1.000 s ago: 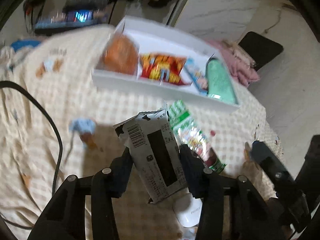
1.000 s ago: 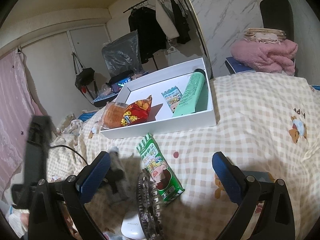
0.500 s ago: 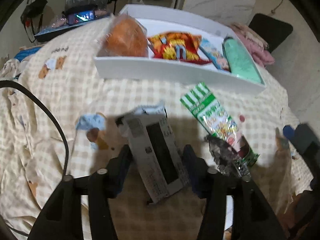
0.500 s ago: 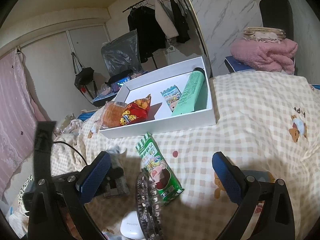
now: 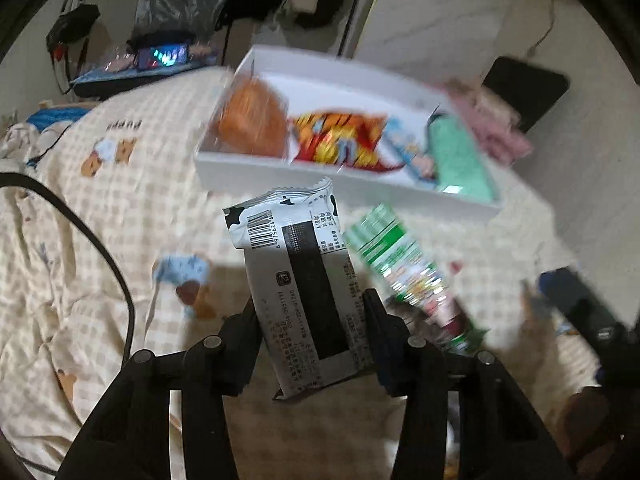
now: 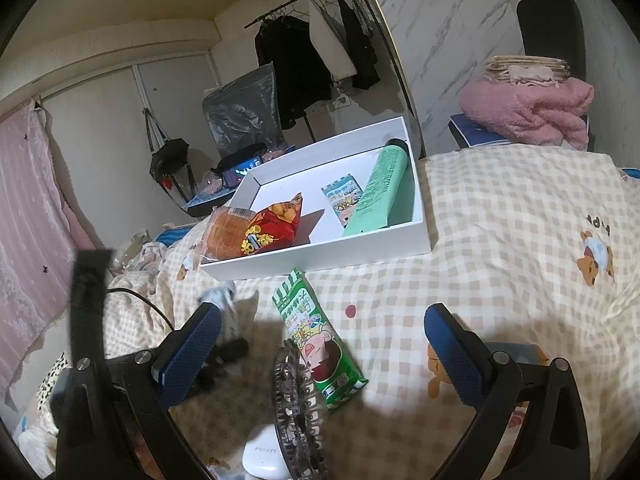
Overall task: Organize objects
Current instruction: 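Grasp and lift the white-grey packet with the left gripper, then grasp the dark claw hair clip with the right gripper while left holds the packet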
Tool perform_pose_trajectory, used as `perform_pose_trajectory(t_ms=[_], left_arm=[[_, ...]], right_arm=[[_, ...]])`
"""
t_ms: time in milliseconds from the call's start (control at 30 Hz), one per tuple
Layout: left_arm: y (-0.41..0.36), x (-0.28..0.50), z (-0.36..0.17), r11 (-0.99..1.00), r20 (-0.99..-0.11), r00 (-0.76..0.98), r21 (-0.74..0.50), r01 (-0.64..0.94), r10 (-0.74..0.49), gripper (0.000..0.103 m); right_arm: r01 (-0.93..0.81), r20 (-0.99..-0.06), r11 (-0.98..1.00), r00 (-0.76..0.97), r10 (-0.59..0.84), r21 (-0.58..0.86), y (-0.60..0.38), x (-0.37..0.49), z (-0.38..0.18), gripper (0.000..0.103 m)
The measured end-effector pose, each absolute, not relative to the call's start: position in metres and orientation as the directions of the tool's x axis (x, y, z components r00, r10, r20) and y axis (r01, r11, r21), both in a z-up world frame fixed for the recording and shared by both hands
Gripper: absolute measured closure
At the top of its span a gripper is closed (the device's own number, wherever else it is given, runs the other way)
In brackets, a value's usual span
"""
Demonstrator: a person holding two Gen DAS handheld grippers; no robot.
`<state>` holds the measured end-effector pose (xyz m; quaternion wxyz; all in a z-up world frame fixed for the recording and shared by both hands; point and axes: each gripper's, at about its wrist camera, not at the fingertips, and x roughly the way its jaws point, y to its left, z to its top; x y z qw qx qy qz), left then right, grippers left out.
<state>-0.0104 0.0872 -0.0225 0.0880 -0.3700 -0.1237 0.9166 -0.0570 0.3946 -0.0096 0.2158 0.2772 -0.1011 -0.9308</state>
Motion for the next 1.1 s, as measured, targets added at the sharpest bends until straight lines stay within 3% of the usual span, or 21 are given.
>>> perform_pose_trajectory(t_ms=[167, 300, 533, 567, 600, 667, 833, 967, 1100], left_arm=[[0.091, -0.01, -0.025, -0.921, -0.614, -0.698, -0.341, -0.188, 0.369, 0.052], [0.098, -0.007, -0.026, -0.939, -0.619, -0.714, -0.301, -0.168, 0.327, 0.052], [0.085, -0.02, -0.042, -0.934, -0.686, -0.659, -0.35, -0.071, 0.307, 0.052], [0.082, -0.021, -0.044, -0.932, -0.685, -0.66, -0.356, -0.066, 0.308, 0.052], [0.081, -0.021, -0.043, -0.932, -0.685, -0.662, -0.358, -0.06, 0.305, 0.052], [0.081, -0.021, -0.043, -0.937, -0.691, -0.661, -0.345, -0.054, 0.292, 0.052], [0.085, -0.02, -0.043, -0.945, -0.7, -0.656, -0.322, -0.064, 0.283, 0.052], [0.083, -0.02, -0.044, -0.945, -0.703, -0.652, -0.322, -0.064, 0.284, 0.052], [0.084, -0.02, -0.044, -0.946, -0.704, -0.653, -0.319, -0.064, 0.281, 0.052]], right_arm=[[0.35, -0.472, -0.883, -0.749, -0.465, 0.314, 0.394, -0.057, -0.008, 0.001], [0.336, -0.465, -0.891, -0.764, -0.447, 0.305, 0.396, -0.056, -0.006, 0.001], [0.348, -0.483, -0.894, -0.753, -0.446, 0.284, 0.395, -0.058, -0.003, 0.002], [0.362, -0.487, -0.887, -0.742, -0.46, 0.287, 0.393, -0.059, -0.003, 0.016], [0.375, -0.499, -0.882, -0.727, -0.471, 0.285, 0.39, -0.06, -0.004, 0.04], [0.404, -0.54, -0.874, -0.688, -0.485, 0.271, 0.381, -0.061, -0.008, 0.053], [0.476, -0.632, -0.847, -0.587, -0.505, 0.235, 0.356, -0.063, -0.023, 0.053], [0.499, -0.699, -0.843, -0.53, -0.481, 0.202, 0.344, -0.062, -0.032, 0.059], [0.504, -0.705, -0.856, -0.565, -0.43, 0.118, 0.34, -0.061, -0.037, 0.059]])
